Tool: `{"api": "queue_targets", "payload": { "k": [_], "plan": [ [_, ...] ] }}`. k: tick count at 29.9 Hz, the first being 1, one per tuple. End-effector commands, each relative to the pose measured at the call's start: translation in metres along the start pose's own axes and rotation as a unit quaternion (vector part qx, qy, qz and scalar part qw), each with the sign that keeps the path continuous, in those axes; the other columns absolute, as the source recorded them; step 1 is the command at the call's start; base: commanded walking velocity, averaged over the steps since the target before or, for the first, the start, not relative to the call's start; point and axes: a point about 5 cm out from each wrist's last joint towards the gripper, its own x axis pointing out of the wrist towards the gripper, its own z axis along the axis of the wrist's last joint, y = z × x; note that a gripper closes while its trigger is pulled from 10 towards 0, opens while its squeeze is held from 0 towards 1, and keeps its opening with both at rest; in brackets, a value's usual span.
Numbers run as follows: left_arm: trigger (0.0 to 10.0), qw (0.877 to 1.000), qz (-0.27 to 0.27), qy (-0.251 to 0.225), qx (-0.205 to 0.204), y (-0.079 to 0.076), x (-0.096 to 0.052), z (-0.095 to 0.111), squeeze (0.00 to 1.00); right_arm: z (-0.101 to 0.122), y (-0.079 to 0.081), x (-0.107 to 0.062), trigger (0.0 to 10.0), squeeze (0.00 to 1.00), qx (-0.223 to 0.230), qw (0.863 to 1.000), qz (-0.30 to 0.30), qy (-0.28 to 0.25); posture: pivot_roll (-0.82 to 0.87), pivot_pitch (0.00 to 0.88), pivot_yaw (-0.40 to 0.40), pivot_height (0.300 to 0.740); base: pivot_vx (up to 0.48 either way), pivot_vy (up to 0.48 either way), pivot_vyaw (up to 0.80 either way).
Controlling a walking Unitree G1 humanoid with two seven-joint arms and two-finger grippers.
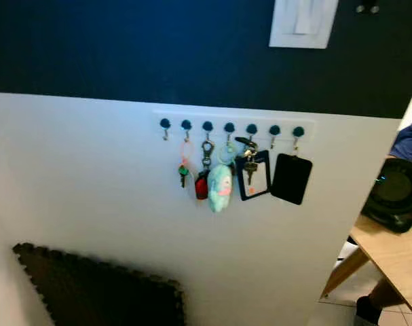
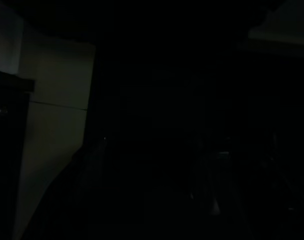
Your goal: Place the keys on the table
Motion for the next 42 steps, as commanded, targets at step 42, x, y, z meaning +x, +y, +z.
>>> {"api": "queue_targets", "payload": {
  "k": [42],
  "plan": [
    [10.0, 0.977, -0.101, -0.185, 0.003, -0.043, -0.001, 0.037, 0.00, 0.070, -0.011, -0.014, 10.0, 0.00, -0.140, 0.951, -0.077, -0.264, 0.05, 0.036, -0.020, 0.740, 0.000, 0.000, 0.00]
  ]
}}
